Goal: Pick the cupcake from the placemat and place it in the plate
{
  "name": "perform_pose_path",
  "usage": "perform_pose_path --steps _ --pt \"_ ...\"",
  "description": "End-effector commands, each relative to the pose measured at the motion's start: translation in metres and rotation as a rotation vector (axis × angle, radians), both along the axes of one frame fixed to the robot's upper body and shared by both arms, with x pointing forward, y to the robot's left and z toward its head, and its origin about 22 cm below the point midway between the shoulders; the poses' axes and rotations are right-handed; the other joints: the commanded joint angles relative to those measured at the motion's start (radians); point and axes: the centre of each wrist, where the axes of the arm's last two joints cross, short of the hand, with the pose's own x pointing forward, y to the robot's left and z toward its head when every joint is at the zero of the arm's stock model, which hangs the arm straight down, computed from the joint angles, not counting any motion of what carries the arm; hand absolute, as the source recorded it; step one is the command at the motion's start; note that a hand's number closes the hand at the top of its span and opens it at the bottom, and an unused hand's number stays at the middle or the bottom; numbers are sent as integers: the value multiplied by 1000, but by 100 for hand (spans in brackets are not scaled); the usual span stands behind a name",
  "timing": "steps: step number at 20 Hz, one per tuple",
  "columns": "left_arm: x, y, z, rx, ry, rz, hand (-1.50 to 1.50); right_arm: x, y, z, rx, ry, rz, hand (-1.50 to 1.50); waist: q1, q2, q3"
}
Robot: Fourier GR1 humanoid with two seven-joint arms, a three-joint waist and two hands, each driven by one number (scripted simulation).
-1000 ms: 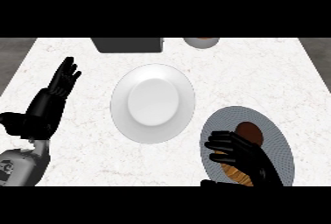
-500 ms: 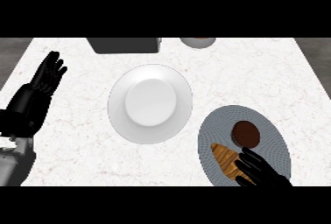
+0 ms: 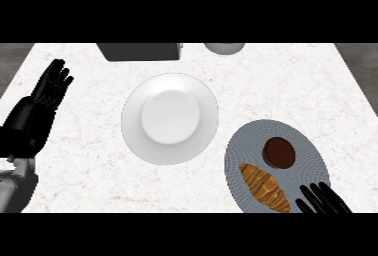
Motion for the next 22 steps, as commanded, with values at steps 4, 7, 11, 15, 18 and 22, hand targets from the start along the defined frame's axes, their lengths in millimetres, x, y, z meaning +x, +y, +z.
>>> perform_pose_path --steps 4,7,11,15,18,22 --pt "11 9 18 9 -12 -16 0 10 36 14 -194 139 -186 -150 32 5 4" --pt "19 -1 13 1 -14 -33 0 28 62 12 -204 125 -191 -150 28 4 6" --pt "11 -3 -1 -10 -6 -38 0 17 53 22 -226 116 -269 -150 22 1 6" --pt "14 -24 7 -9 -28 -29 0 54 75 11 -272 154 -356 -150 28 3 6" --pt "5 -5 20 3 0 -21 0 81 43 10 -262 167 -393 -150 32 2 7" --pt "14 -22 -4 -8 -1 -44 0 81 36 -1 -275 189 -392 -150 25 2 6"
